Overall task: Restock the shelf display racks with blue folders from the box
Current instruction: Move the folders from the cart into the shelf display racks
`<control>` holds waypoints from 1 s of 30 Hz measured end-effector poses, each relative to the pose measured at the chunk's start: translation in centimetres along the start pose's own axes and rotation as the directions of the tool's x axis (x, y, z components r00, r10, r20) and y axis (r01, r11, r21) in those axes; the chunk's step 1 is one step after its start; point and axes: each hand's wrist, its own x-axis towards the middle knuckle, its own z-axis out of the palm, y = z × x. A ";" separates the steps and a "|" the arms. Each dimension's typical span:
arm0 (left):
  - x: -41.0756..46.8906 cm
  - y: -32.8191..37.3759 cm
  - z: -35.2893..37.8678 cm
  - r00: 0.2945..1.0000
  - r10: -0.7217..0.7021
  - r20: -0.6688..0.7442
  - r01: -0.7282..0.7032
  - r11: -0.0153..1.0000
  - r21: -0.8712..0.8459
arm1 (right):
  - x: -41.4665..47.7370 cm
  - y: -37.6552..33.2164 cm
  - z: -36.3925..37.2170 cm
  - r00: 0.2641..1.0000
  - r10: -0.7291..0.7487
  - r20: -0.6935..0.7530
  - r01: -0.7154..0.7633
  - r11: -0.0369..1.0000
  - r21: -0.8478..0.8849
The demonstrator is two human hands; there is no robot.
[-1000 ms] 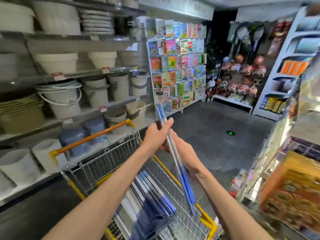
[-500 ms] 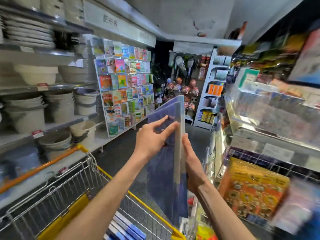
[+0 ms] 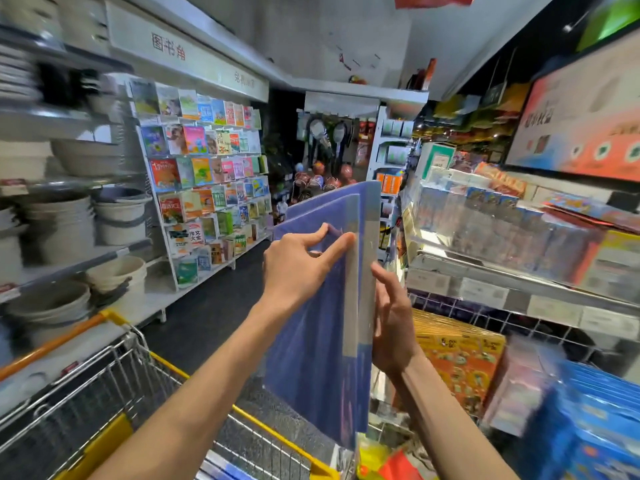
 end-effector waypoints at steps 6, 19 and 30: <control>-0.3 2.5 2.4 0.997 0.054 -0.047 -0.051 0.996 0.070 | -0.6 -1.8 -1.8 1.000 -0.020 0.007 0.020 1.000 -0.013; -1.8 6.2 5.0 0.998 0.054 -0.029 -0.050 0.989 0.139 | -1.1 -2.3 -7.1 0.995 -0.062 0.079 0.063 0.998 0.000; 1.8 9.6 6.0 0.988 -0.014 0.151 0.069 0.928 -0.366 | -0.4 -10.5 -9.7 0.945 -0.313 -0.095 0.261 0.896 -0.359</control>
